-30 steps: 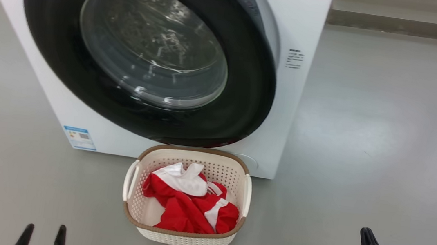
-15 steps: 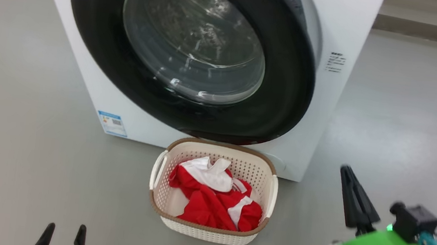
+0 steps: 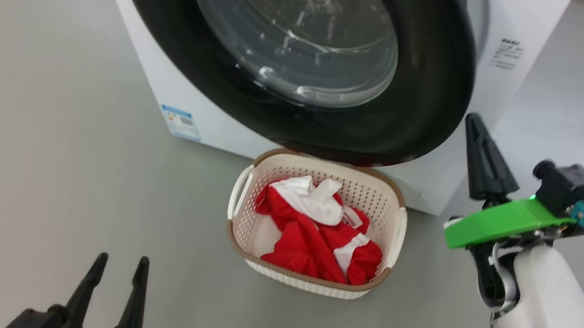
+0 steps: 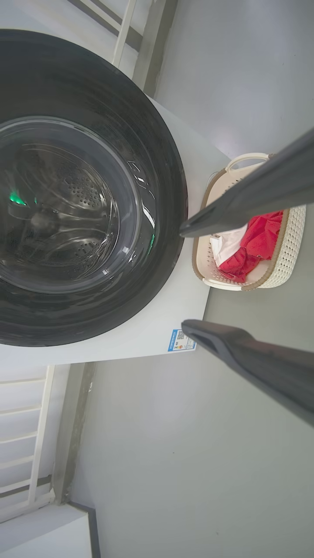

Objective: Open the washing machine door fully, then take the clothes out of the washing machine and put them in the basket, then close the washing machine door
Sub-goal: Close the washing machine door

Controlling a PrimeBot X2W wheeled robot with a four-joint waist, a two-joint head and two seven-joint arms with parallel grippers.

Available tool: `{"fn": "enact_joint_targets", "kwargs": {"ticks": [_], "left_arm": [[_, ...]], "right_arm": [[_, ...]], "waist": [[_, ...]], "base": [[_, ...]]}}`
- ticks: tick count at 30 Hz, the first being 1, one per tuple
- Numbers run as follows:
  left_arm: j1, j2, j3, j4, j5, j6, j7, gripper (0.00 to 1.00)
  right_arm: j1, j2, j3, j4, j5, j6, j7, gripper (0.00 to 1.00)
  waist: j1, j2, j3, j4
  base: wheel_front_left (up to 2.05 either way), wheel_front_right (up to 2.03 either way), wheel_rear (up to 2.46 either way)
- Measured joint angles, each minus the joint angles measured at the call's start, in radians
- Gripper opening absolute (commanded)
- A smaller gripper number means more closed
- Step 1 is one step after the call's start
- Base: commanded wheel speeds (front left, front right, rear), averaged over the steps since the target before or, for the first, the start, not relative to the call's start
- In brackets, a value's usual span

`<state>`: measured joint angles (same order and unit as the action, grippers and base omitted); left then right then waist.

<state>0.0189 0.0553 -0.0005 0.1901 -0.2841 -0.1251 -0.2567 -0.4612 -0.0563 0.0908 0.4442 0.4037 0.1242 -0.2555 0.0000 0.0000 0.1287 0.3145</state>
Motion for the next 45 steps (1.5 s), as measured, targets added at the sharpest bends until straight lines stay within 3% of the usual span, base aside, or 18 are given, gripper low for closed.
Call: {"fn": "enact_joint_targets", "kwargs": {"ticks": [6,15,45], "left_arm": [[-0.046,-0.008,-0.045,0.006,-0.018,0.000,0.000,1.00],[-0.089,-0.012,-0.096,0.012,-0.043,0.000,0.000,1.00],[-0.153,-0.016,-0.172,0.006,-0.106,0.000,0.000,1.00]], "right_arm": [[-0.076,-0.010,-0.022,0.096,0.000,0.000,0.000,0.00],[-0.160,-0.036,-0.077,0.138,-0.013,0.000,0.000,0.00],[-0.334,-0.048,-0.237,0.148,-0.097,0.012,0.000,0.00]], "waist": [[0.0000,0.0000,0.056,0.040],[0.0000,0.0000,0.117,0.088],[0.0000,0.0000,0.246,0.178]], "base": [[0.00,0.00,0.00],[0.00,0.00,0.00],[0.00,0.00,0.00]]}}
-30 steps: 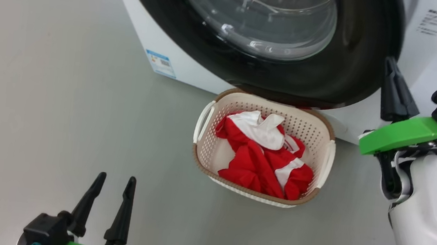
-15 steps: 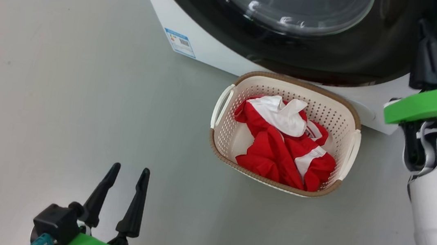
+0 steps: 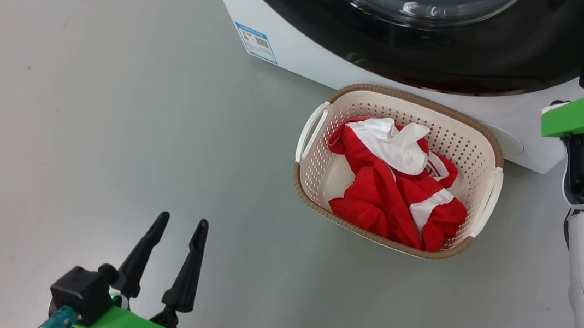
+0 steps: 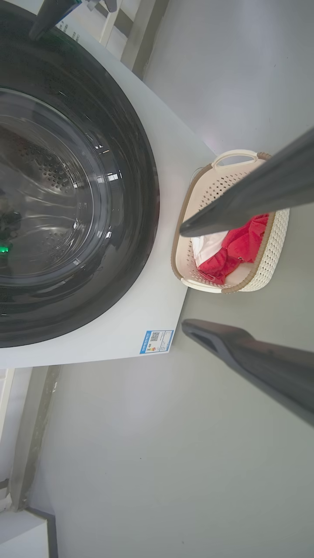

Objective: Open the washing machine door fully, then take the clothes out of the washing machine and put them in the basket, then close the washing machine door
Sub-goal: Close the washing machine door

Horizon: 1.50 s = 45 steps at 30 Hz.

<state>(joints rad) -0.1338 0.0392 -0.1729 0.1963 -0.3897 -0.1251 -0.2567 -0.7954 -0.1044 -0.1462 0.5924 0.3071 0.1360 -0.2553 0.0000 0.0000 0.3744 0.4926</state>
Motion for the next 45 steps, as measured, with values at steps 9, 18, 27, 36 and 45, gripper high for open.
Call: {"fn": "enact_joint_targets", "kwargs": {"ticks": [9,18,27,36,45], "left_arm": [[-0.016,0.000,-0.002,0.007,-0.001,0.000,0.000,1.00],[-0.015,0.000,0.008,0.028,0.004,0.000,0.000,1.00],[0.001,0.005,0.029,0.039,0.029,0.000,0.000,1.00],[0.032,0.043,0.041,0.053,0.030,0.000,0.000,1.00],[0.042,0.069,0.059,0.060,0.038,0.000,0.000,1.00]], "right_arm": [[-0.011,0.002,0.009,0.009,-0.001,0.000,0.000,0.00],[0.025,-0.007,0.078,0.003,0.011,-0.004,0.000,0.00],[0.191,0.004,0.159,-0.035,0.054,-0.004,0.000,1.00],[0.345,0.015,0.169,-0.094,0.080,-0.004,0.000,1.00],[0.467,0.018,0.194,-0.132,0.108,-0.004,0.000,1.00]], "waist": [[0.0000,0.0000,0.000,-0.002],[0.0000,0.0000,-0.042,-0.019],[0.0000,0.0000,-0.105,-0.051],[0.0000,0.0000,-0.166,-0.102],[0.0000,0.0000,-0.220,-0.160]], "base": [[0.00,0.00,0.00],[0.00,0.00,0.00],[0.00,0.00,0.00],[0.00,0.00,0.00],[0.00,0.00,0.00]]}}
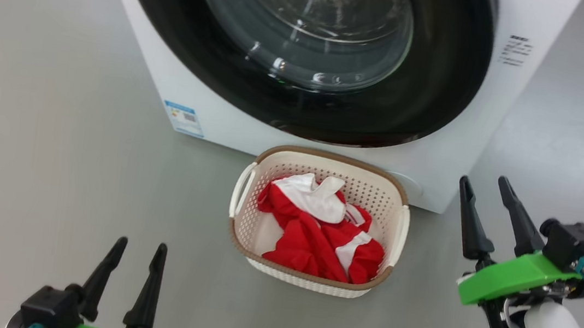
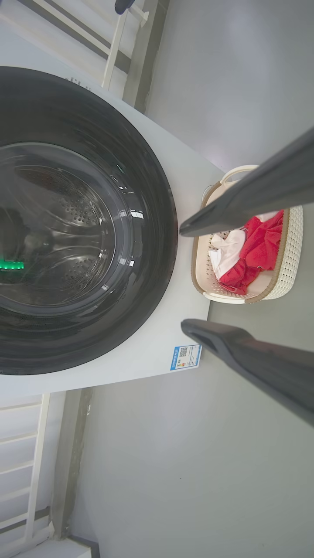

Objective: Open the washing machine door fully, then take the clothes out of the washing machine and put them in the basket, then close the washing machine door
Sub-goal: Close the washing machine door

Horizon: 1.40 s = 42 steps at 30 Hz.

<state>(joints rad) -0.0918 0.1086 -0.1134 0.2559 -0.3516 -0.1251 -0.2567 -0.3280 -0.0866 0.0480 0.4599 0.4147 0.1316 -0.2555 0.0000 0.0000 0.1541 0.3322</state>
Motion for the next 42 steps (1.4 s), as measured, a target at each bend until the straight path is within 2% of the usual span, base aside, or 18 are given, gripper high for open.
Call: {"fn": "enact_joint_targets", "kwargs": {"ticks": [23,42], "left_arm": [[0.110,0.032,0.063,-0.001,0.018,0.000,0.000,1.00],[0.182,0.028,0.119,-0.043,0.036,0.000,0.000,1.00]], "right_arm": [[0.287,0.003,-0.040,-0.086,0.006,0.000,0.000,1.00],[0.372,0.009,-0.092,-0.146,-0.006,0.000,0.000,1.00]], "waist": [[0.0000,0.0000,-0.115,-0.153],[0.0000,0.0000,-0.157,-0.256]], "base": [[0.00,0.00,0.00],[0.00,0.00,0.00]]}}
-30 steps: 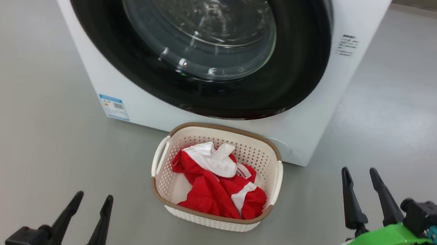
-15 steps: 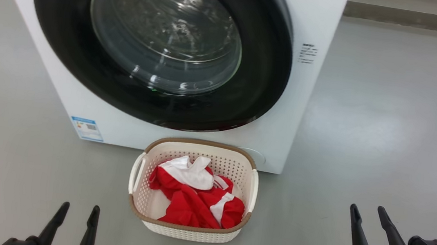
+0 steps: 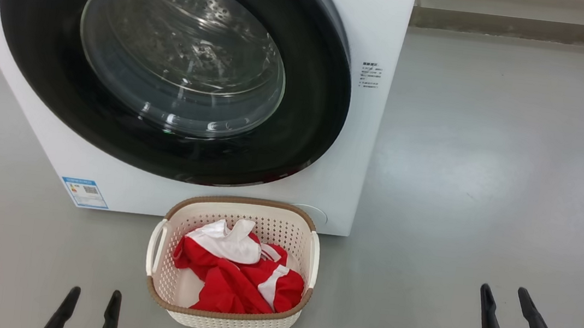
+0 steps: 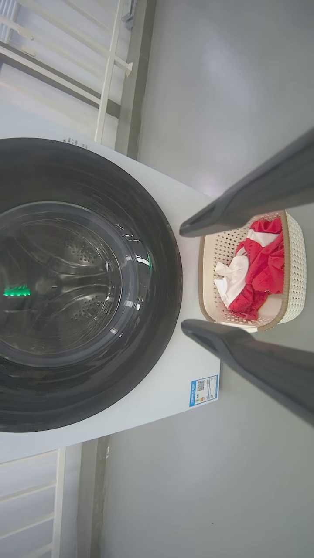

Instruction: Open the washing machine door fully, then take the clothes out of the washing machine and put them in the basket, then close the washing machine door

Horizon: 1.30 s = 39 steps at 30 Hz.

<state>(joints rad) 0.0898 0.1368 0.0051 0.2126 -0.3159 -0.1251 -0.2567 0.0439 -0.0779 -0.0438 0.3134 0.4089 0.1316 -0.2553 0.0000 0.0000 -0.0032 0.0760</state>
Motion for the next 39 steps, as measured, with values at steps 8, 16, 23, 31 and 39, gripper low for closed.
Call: {"fn": "enact_joint_targets", "kwargs": {"ticks": [8,16,23,31,39], "left_arm": [[0.015,0.004,0.001,-0.015,0.000,0.000,0.000,1.00],[0.015,0.005,0.010,-0.018,-0.001,0.000,0.000,1.00],[0.015,0.005,0.013,-0.019,-0.012,0.000,0.000,1.00],[0.015,0.003,0.021,-0.024,-0.012,0.000,0.000,1.00],[0.016,0.002,0.022,-0.027,-0.021,0.000,0.000,1.00]], "right_arm": [[0.060,0.012,-0.022,-0.015,-0.013,0.000,0.000,1.00],[0.083,0.016,-0.044,-0.029,-0.031,0.000,0.000,1.00],[0.083,0.019,-0.046,-0.031,-0.031,0.000,0.000,1.00],[0.083,0.021,-0.046,-0.035,-0.033,0.000,0.000,1.00],[0.083,0.021,-0.046,-0.040,-0.033,0.000,0.000,1.00]], "waist": [[0.0000,0.0000,-0.002,-0.017],[0.0000,0.0000,0.002,-0.026],[0.0000,0.0000,0.001,-0.028],[0.0000,0.0000,-0.002,-0.027],[0.0000,0.0000,-0.005,-0.026]], "base": [[0.00,0.00,0.00],[0.00,0.00,0.00],[0.00,0.00,0.00],[0.00,0.00,0.00],[0.00,0.00,0.00]]}}
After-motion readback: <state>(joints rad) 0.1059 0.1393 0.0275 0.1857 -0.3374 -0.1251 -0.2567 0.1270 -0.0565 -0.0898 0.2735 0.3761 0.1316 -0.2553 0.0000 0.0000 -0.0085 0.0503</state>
